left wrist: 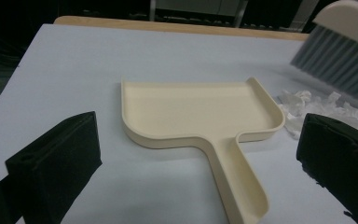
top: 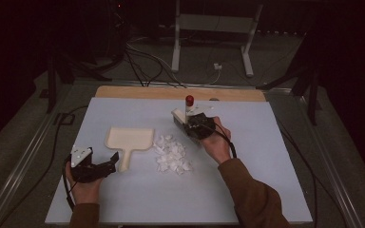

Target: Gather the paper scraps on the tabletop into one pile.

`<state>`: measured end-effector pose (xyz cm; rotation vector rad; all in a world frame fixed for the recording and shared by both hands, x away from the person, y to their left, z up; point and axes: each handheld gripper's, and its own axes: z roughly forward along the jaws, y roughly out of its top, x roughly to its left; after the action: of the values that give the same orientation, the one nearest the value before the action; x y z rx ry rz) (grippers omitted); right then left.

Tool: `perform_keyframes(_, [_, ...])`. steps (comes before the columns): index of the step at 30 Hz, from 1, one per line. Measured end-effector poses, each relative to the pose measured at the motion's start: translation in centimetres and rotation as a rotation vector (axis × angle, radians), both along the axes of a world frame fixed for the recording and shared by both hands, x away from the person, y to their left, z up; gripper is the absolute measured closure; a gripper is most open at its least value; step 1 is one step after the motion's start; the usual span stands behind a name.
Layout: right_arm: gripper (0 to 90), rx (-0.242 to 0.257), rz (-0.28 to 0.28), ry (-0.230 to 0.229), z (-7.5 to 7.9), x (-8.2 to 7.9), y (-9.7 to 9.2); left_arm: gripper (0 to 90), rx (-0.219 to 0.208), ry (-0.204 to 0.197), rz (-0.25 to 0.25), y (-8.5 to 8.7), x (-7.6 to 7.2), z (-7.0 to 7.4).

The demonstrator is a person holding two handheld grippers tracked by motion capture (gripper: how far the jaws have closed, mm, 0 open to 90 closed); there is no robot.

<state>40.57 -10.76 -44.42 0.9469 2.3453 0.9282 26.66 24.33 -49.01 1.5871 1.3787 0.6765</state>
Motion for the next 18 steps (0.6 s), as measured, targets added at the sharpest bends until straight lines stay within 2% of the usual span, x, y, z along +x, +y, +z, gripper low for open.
perform_keyframes(5, [67.5,-0.054,0.102,-0.029,-0.9,0.8,1.3,0.5,-0.001,0.002,-0.002,0.0,0.0,0.0])
perform_keyframes(8, [67.5,-0.081,0.187,-0.049,-1.3,0.8,2.2,0.5,0.000,0.003,-0.003,0.0,0.0,0.0])
perform_keyframes(13, [67.6,-0.174,0.387,-0.121,-1.6,-0.2,3.7,0.5,-0.004,0.001,-0.002,0.1,0.0,0.0])
perform_keyframes(16, [67.6,-0.202,0.475,-0.145,-1.8,-1.0,4.1,0.5,-0.005,0.001,0.000,0.2,0.0,0.0])
perform_keyframes(18, [67.6,-0.219,0.514,-0.152,-1.9,-1.5,4.0,0.5,-0.006,0.002,0.000,0.2,0.0,0.0])
